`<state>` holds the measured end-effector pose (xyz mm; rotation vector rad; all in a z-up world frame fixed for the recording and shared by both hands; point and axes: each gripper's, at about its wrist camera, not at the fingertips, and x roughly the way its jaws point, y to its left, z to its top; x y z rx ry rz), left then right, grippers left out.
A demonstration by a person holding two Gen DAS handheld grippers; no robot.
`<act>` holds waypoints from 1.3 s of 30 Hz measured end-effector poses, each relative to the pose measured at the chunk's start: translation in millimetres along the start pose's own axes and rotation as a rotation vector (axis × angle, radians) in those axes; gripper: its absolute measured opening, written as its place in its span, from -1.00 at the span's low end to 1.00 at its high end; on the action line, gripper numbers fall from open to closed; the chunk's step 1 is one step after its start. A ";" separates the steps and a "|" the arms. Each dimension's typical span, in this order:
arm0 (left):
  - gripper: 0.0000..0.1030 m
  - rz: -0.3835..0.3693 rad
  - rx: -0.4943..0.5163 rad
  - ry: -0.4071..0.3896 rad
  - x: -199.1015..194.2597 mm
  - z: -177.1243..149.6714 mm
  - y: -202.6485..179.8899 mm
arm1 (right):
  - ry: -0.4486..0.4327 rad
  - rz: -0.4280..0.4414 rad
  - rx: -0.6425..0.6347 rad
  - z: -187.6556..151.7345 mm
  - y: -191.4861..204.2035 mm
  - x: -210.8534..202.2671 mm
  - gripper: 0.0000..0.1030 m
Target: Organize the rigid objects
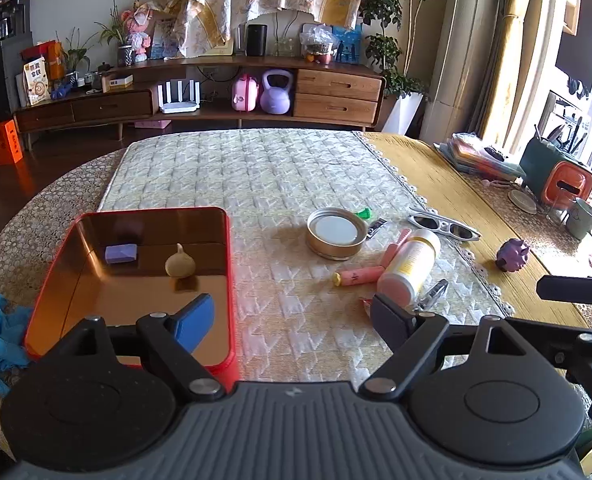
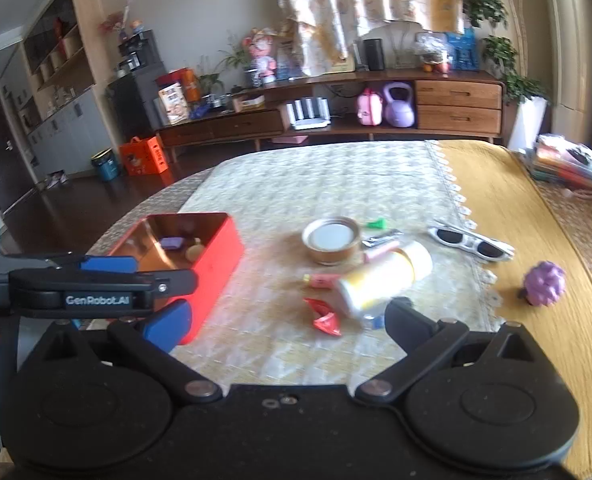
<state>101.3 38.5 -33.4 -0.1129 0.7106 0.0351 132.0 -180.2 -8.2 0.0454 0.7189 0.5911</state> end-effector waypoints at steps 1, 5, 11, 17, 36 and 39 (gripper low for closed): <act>0.68 -0.006 0.002 0.000 2.0 -1.1 -3.4 | -0.002 -0.012 0.008 -2.1 -6.4 -1.9 1.00; 0.69 -0.029 0.008 0.008 11.8 -8.8 -20.6 | -0.011 -0.053 0.032 -11.8 -33.6 -10.1 1.00; 0.69 -0.040 0.030 0.033 34.0 -12.6 -41.1 | -0.016 -0.143 0.077 -15.3 -77.9 -16.9 1.00; 0.69 -0.047 0.068 0.052 59.9 -16.2 -56.8 | -0.016 -0.202 0.101 -11.0 -121.3 -13.5 1.00; 0.68 -0.019 0.153 0.106 121.8 -26.6 -74.9 | 0.039 -0.325 0.101 -2.2 -199.1 40.6 0.81; 0.68 -0.025 0.153 0.107 125.9 -27.5 -75.6 | 0.053 -0.333 0.108 0.0 -205.7 52.6 0.71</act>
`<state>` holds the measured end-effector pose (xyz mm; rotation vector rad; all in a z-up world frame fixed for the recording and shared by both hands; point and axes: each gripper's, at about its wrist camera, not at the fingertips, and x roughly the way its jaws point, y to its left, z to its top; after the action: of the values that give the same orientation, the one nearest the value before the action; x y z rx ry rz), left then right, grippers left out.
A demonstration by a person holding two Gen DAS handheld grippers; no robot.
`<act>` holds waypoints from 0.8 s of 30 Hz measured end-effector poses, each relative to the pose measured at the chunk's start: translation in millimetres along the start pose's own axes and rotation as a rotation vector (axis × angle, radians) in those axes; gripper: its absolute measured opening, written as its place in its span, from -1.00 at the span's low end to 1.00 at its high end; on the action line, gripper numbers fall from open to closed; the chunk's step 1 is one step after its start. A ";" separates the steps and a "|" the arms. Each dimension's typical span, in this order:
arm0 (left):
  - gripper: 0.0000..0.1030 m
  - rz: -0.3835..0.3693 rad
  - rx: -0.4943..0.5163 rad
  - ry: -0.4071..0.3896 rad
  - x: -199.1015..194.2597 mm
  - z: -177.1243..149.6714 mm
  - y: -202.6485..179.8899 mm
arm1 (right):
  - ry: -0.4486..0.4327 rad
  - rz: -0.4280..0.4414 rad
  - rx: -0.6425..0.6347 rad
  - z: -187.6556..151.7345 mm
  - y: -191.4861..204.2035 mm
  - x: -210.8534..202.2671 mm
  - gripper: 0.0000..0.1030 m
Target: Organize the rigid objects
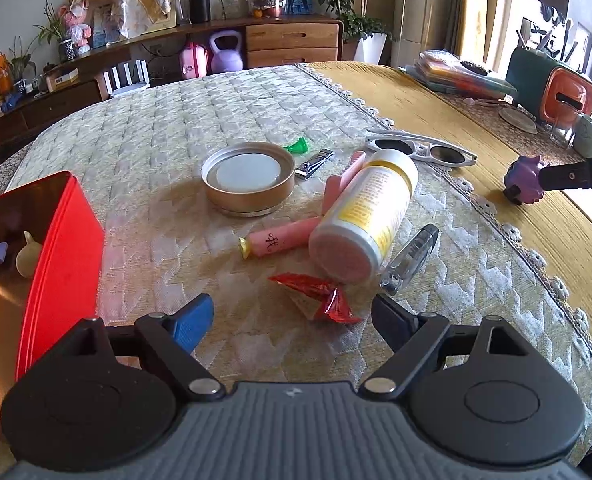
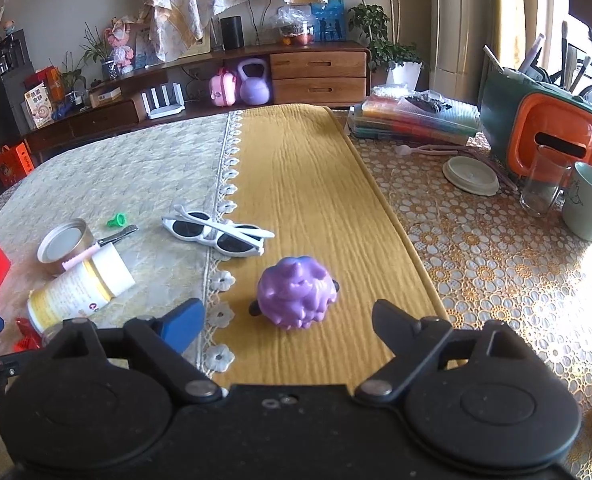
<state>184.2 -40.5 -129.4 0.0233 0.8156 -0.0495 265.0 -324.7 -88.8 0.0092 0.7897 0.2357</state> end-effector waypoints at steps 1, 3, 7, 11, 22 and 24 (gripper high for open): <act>0.65 -0.003 -0.002 0.001 1.0 -0.1 0.2 | 0.006 0.000 0.005 0.7 -0.7 3.9 0.68; 0.54 -0.008 0.003 0.007 3.7 -0.2 -0.6 | 0.014 -0.002 0.012 2.1 -2.2 11.0 0.67; 0.29 -0.021 0.013 0.010 6.4 -0.9 -2.1 | 0.024 0.000 0.018 4.5 -3.7 21.5 0.58; 0.10 -0.036 0.020 0.003 7.3 1.2 -3.7 | 0.031 -0.004 0.019 6.1 -3.5 28.7 0.50; -0.53 -0.073 0.018 -0.010 8.9 4.9 -1.0 | 0.029 -0.020 0.023 5.4 -2.3 30.4 0.02; -0.54 -0.075 0.014 -0.010 8.8 5.0 0.0 | 0.028 -0.019 0.028 5.1 -3.5 29.5 0.01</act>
<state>193.9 -41.0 -132.3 0.0056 0.8058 -0.1259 289.4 -321.5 -106.3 0.0246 0.8202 0.2068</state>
